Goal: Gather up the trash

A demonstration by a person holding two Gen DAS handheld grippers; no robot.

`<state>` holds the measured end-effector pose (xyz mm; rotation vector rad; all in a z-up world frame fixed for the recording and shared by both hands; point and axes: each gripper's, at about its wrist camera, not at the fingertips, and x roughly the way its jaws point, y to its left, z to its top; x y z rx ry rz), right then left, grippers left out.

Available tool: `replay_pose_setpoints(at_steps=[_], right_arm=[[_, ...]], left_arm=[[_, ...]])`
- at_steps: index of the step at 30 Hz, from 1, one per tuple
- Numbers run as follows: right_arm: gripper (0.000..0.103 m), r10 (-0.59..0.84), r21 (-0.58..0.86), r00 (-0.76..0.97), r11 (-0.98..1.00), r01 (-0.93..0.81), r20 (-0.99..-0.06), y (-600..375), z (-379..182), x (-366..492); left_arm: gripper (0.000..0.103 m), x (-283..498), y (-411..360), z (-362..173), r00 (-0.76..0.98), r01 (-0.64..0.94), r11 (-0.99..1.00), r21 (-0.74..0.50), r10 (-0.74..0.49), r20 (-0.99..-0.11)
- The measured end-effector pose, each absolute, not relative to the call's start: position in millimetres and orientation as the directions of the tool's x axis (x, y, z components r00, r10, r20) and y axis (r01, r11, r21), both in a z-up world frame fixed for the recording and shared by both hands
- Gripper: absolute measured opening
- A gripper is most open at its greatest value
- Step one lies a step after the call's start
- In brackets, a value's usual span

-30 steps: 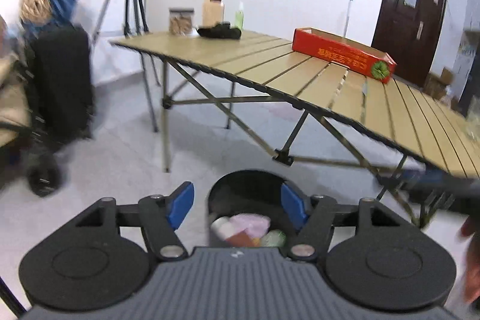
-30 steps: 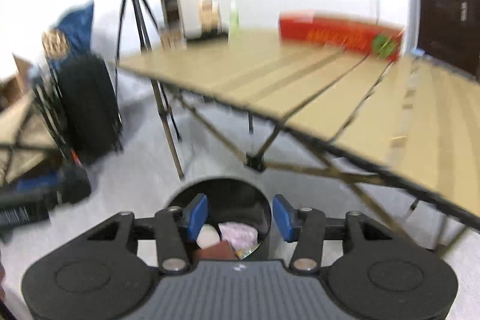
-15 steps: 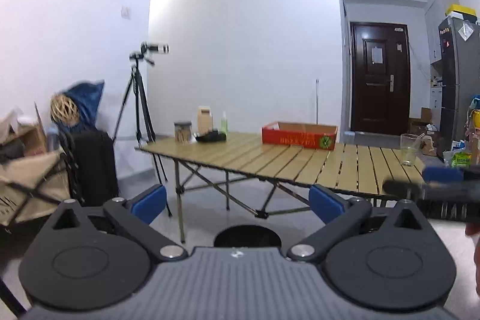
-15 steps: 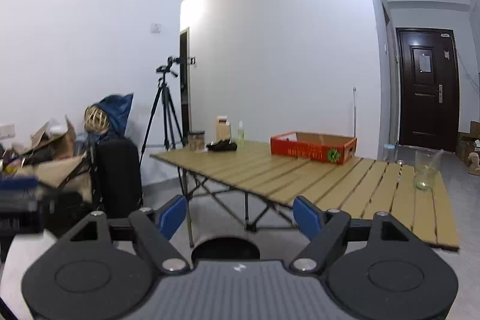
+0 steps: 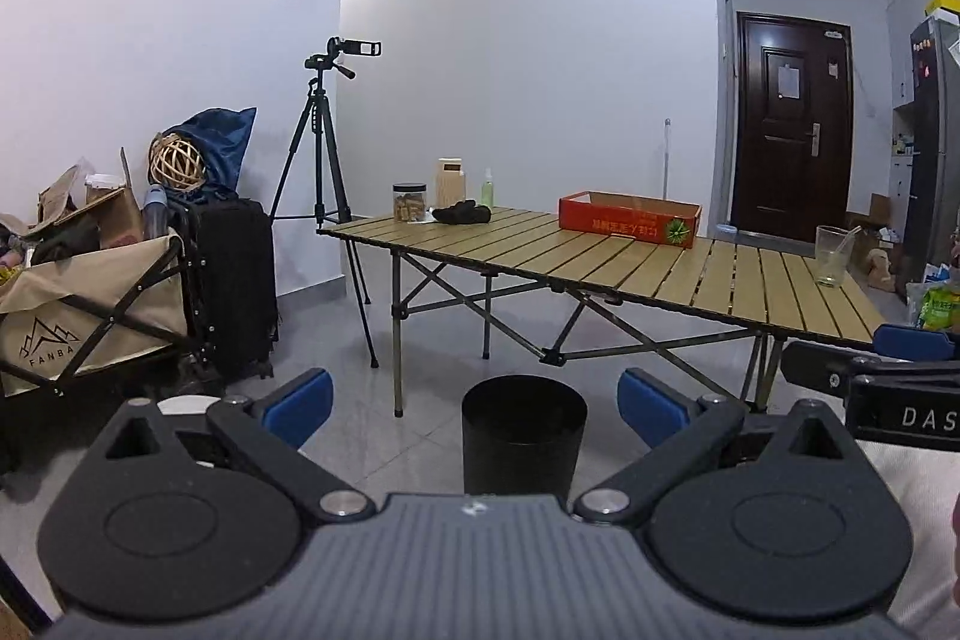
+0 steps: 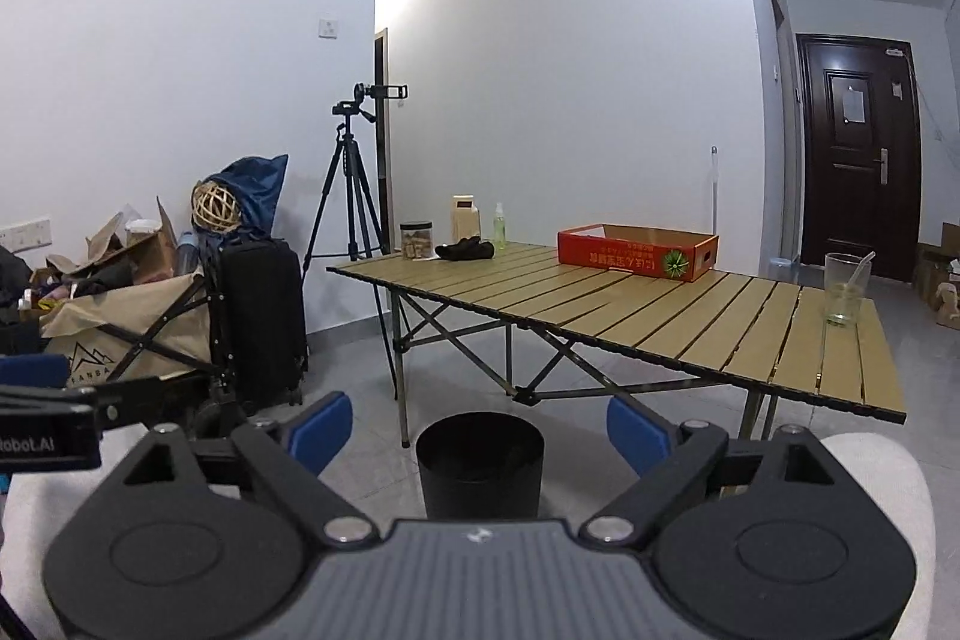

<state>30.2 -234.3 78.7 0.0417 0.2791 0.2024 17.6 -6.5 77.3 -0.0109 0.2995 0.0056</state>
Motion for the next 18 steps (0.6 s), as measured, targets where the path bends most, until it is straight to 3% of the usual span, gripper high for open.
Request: replay_pose_setpoints(at_steps=[2, 18], right_arm=[[0.097, 0.205, 0.074, 0.941, 0.979, -0.192, -0.268, -234.1, 77.7, 31.0], [0.097, 0.221, 0.054, 0.937, 0.975, -0.215, -0.271, -227.1, 73.4, 26.6]], left_arm=[[0.103, 12.8, -5.5, 76.9, 0.955, -0.004, 1.000, -0.007, 0.002, -0.295], [0.103, 4.9, -1.8, 75.6, 0.955, -0.013, 1.000, -0.013, 0.009, -0.297]])
